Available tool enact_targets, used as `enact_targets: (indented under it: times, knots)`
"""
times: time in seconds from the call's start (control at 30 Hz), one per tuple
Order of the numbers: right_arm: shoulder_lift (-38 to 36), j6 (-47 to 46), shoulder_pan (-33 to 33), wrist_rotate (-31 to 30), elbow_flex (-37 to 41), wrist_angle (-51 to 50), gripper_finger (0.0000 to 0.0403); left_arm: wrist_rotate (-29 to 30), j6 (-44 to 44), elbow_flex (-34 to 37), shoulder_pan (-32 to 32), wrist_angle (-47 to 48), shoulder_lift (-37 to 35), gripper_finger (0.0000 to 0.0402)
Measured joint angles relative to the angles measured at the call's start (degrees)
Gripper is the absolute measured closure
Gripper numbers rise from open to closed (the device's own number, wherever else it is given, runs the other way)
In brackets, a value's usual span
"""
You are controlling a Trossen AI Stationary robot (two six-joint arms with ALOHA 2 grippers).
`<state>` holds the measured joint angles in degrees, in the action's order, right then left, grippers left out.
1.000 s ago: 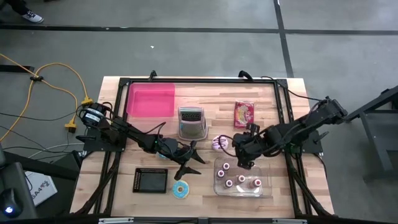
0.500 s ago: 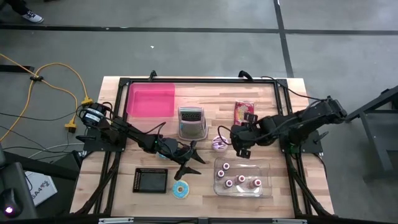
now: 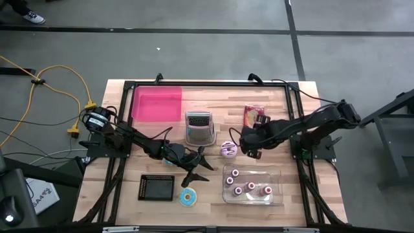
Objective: Pick & Place Food Item
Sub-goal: Put the popcorn bag into the pink bin
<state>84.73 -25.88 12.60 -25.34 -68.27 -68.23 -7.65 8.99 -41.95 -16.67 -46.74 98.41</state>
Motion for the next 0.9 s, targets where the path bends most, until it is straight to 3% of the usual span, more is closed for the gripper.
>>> enact_targets:
  times: [0.37,0.9]
  knots:
    - [0.00,-1.35,0.02,0.39,12.41,9.78,0.0251,-0.01,-0.01,0.00,0.00,-0.01,0.00,0.0168]
    - [0.00,-2.79,-2.88,0.44,20.07,13.09,0.0251,-0.01,0.00,0.00,0.00,0.00,0.00,0.0168]
